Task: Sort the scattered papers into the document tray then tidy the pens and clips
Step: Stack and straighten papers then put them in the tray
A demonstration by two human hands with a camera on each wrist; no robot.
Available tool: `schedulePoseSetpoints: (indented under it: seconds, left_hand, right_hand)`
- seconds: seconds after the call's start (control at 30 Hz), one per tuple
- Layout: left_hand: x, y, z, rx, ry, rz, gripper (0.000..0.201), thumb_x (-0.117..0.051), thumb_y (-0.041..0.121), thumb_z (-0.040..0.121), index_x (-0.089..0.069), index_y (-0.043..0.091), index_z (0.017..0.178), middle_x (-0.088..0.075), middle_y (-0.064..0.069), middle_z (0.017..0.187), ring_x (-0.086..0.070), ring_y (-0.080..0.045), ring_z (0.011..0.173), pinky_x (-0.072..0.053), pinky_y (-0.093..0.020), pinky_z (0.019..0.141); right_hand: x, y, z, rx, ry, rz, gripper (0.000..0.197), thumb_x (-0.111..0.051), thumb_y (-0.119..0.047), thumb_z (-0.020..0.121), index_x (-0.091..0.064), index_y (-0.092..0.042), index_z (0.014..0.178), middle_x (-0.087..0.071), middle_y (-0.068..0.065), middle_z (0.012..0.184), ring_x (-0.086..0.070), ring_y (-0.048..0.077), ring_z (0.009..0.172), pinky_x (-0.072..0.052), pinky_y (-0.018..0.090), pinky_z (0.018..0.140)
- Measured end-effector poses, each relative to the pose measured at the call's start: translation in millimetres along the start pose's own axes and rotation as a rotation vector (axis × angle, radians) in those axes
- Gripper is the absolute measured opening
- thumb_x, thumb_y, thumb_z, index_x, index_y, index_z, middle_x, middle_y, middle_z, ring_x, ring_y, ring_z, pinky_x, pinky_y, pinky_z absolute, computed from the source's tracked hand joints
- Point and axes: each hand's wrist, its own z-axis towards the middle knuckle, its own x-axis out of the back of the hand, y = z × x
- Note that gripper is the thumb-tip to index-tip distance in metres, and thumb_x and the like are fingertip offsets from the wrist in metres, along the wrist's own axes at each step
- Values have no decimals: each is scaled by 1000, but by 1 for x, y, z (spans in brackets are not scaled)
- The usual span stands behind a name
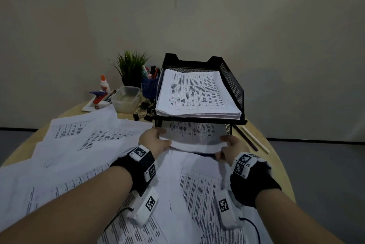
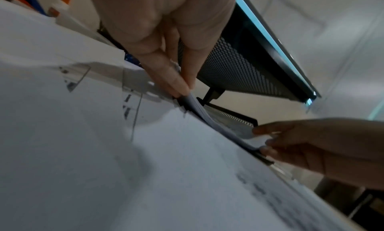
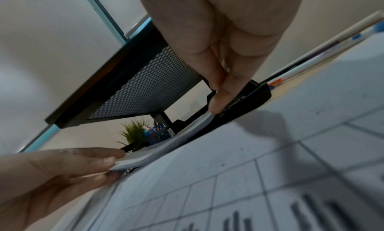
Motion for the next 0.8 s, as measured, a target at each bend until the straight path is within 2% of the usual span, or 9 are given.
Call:
schedulePoseSetpoints:
  seconds: [0.1, 0.13, 0.2, 0.33, 0.4, 0.5, 0.57, 0.67, 0.8]
  left_hand:
    - [-3, 3, 5, -20, -19, 166, 35, -69, 12, 80, -61, 10, 114, -60, -11, 107, -66, -30, 77, -59, -37, 69]
    - [-4, 3, 9, -43, -13, 277, 33, -66, 14, 84, -61, 10, 117, -60, -11, 109, -66, -30, 81, -59, -36, 71]
    - [-4, 5, 12, -80, -15, 469, 34, -62, 20, 87, -62, 11, 120, -59, -10, 121, -64, -30, 98, -53, -34, 85]
    - [-10, 7, 5, -118, -99, 670, 39, -49, 18, 94, -52, 16, 133, -36, -16, 143, -48, -29, 123, -38, -27, 101]
    - [-11, 8, -5, -135, -113, 694, 46, -48, 19, 95, -42, 16, 140, -23, -19, 148, -42, -30, 128, -35, -26, 103]
    - [-9, 3, -22, -132, -89, 637, 54, -54, 19, 90, -38, 13, 141, -17, -16, 149, -44, -31, 125, -36, -30, 106]
    - [-6, -1, -37, -138, -85, 612, 52, -56, 19, 88, -40, 12, 137, -19, -12, 147, -43, -31, 124, -38, -32, 104]
    - [0, -8, -63, -131, -145, 659, 45, -57, 23, 88, -46, 14, 131, -30, -9, 140, -41, -28, 124, -38, -34, 103]
    - [10, -22, -101, -128, -208, 736, 38, -58, 27, 88, -53, 16, 124, -39, -7, 133, -39, -25, 123, -38, -35, 102]
  right_hand:
    - [-4, 6, 15, 26, 69, -46, 41, -46, 10, 86, -60, -13, 117, -60, 11, 93, -61, 26, 70, -48, 20, 57]
    - [-5, 6, 19, 14, 42, -56, 39, -46, 8, 87, -58, -12, 119, -63, 16, 98, -59, 24, 71, -47, 18, 58]
    - [-8, 8, 27, 6, 1, -116, 39, -49, 2, 88, -56, -8, 125, -62, 22, 115, -62, 27, 87, -49, 24, 70]
    - [-4, 3, 29, 38, 8, -376, 27, -52, -10, 87, -68, -15, 108, -63, 12, 114, -56, 29, 111, -48, 29, 92]
    - [-4, 1, 24, 33, -27, -447, 33, -56, -14, 86, -64, -20, 118, -57, 11, 123, -53, 29, 117, -45, 27, 95]
    - [-1, -4, 10, 96, -14, -564, 46, -56, -17, 85, -53, -25, 131, -47, 13, 132, -55, 30, 111, -45, 29, 89]
    - [2, -10, -6, 119, -58, -570, 44, -55, -20, 88, -51, -21, 132, -45, 13, 131, -56, 29, 105, -45, 27, 80]
    - [6, -15, -38, 144, -111, -551, 32, -53, -20, 88, -58, -16, 118, -61, 9, 107, -57, 23, 79, -46, 25, 62]
    - [3, -5, -88, 92, -179, -483, 31, -56, -26, 89, -55, -20, 119, -59, 2, 95, -58, 19, 69, -54, 31, 68]
